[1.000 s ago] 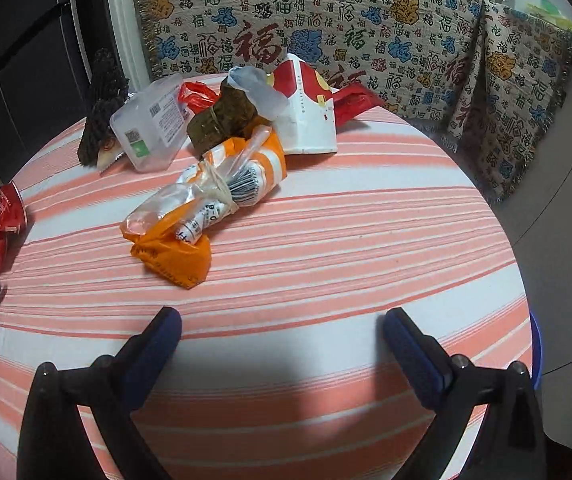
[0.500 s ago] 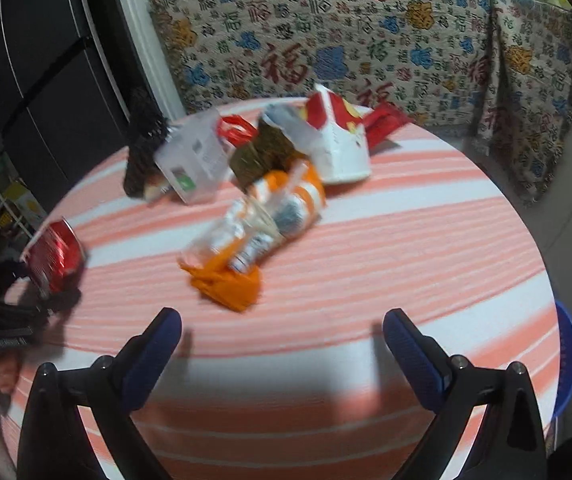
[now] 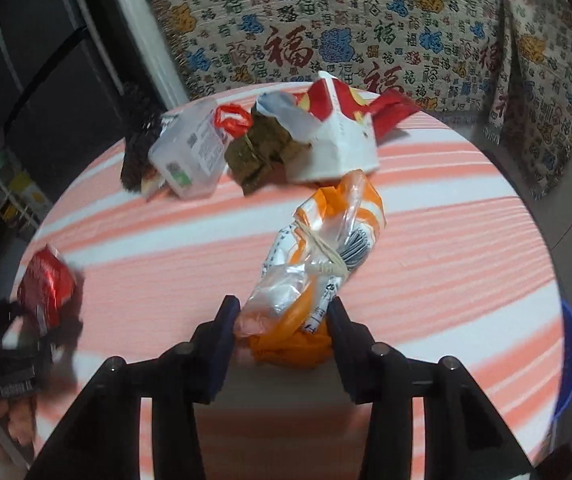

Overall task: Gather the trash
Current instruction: 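Grasp the red Coca-Cola can with the left tool while the right tool grasps the snack wrapper, then carry the Coca-Cola can and snack wrapper to the blue wastebasket and release both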

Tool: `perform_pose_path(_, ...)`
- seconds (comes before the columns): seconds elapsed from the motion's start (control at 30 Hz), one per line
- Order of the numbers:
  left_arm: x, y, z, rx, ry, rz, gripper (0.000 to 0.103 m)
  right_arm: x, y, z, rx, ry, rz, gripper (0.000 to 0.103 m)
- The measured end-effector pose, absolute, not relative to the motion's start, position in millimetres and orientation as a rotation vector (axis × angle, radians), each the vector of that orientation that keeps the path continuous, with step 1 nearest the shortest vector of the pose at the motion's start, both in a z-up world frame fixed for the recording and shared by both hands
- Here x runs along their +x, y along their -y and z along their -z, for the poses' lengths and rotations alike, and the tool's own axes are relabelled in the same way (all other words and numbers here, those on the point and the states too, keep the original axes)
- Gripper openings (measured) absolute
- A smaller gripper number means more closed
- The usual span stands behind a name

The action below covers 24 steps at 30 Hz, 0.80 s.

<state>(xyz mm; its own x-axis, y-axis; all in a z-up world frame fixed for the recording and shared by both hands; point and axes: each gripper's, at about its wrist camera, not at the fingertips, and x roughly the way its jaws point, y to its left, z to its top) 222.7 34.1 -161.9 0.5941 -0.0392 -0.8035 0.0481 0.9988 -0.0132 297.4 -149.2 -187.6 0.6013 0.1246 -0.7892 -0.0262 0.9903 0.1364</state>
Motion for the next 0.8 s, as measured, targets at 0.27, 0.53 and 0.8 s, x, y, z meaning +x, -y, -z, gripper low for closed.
perform_pose_path(0.27, 224, -22, 165, 0.028, -0.962, 0.021, 0.102, 268, 162, 193, 0.001, -0.909, -0.127, 0.061)
perform_pose_path(0.53, 219, -35, 160, -0.021, -0.968, 0.082, 0.102, 283, 169, 183, 0.08, -0.924, -0.069, 0.062)
perform_pose_path(0.8, 215, -26, 153, -0.004, -0.939, 0.129, 0.095, 274, 184, 174, 0.084, -0.899, -0.076, 0.041)
